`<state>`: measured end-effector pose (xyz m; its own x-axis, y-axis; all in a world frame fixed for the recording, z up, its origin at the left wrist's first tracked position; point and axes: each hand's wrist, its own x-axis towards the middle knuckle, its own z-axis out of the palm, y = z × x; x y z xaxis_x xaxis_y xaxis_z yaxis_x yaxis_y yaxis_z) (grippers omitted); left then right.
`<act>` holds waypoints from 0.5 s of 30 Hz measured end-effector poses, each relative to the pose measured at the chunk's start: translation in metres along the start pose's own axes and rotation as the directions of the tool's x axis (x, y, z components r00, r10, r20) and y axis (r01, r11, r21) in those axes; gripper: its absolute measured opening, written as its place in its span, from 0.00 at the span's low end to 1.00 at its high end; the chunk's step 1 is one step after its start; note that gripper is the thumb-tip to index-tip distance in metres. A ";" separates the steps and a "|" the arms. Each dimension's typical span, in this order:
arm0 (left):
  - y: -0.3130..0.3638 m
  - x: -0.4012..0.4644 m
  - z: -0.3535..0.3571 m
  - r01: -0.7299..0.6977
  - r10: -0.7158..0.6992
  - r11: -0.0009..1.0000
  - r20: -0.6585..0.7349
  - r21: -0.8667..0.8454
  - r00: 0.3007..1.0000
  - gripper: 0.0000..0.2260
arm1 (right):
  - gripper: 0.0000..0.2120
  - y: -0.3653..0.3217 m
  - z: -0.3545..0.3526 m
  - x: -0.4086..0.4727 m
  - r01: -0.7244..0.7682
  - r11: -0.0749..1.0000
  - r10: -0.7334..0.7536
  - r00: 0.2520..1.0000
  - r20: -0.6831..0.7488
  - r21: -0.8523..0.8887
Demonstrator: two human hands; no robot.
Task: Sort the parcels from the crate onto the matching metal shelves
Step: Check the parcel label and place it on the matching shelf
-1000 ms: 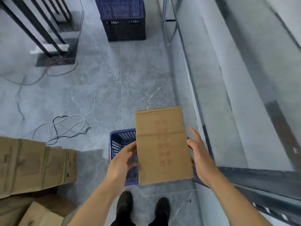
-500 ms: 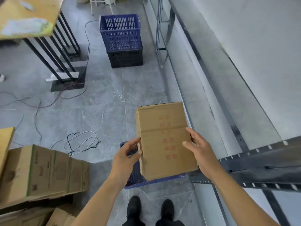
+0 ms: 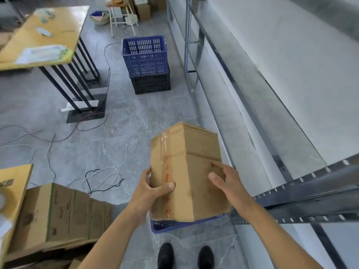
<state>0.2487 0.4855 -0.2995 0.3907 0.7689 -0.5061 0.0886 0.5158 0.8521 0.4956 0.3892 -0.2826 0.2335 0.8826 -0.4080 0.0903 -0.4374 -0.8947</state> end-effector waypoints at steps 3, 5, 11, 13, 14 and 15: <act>0.016 -0.008 0.006 -0.041 0.039 0.988 0.014 0.148 0.999 0.48 | 0.53 -0.007 0.008 0.002 -0.083 0.995 0.077 0.991 0.106 0.052; 0.019 -0.014 0.009 -0.057 0.048 0.970 0.042 0.236 0.998 0.45 | 0.49 -0.008 0.011 0.001 -0.118 0.988 0.109 0.989 0.097 0.096; 0.029 -0.017 0.008 -0.050 0.043 0.981 0.038 0.190 0.998 0.21 | 0.18 -0.002 0.011 -0.005 -0.134 0.964 0.129 0.991 0.038 0.228; 0.029 -0.017 0.007 -0.043 0.035 0.978 0.043 0.203 0.998 0.21 | 0.18 -0.001 0.010 -0.007 -0.118 0.962 0.115 0.993 0.026 0.248; 0.029 -0.018 0.006 -0.056 0.047 0.978 0.051 0.201 0.998 0.22 | 0.18 -0.001 0.010 -0.008 -0.109 0.961 0.107 0.994 0.022 0.254; 0.026 -0.018 0.004 -0.077 0.068 0.976 0.050 0.203 0.996 0.22 | 0.20 -0.001 0.010 -0.009 -0.104 0.958 0.102 0.995 0.021 0.266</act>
<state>0.2474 0.4837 -0.2675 0.4416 0.7820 -0.4398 0.2428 0.3677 0.8977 0.4840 0.3830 -0.2793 0.2209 0.8368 -0.5010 -0.1949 -0.4654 -0.8634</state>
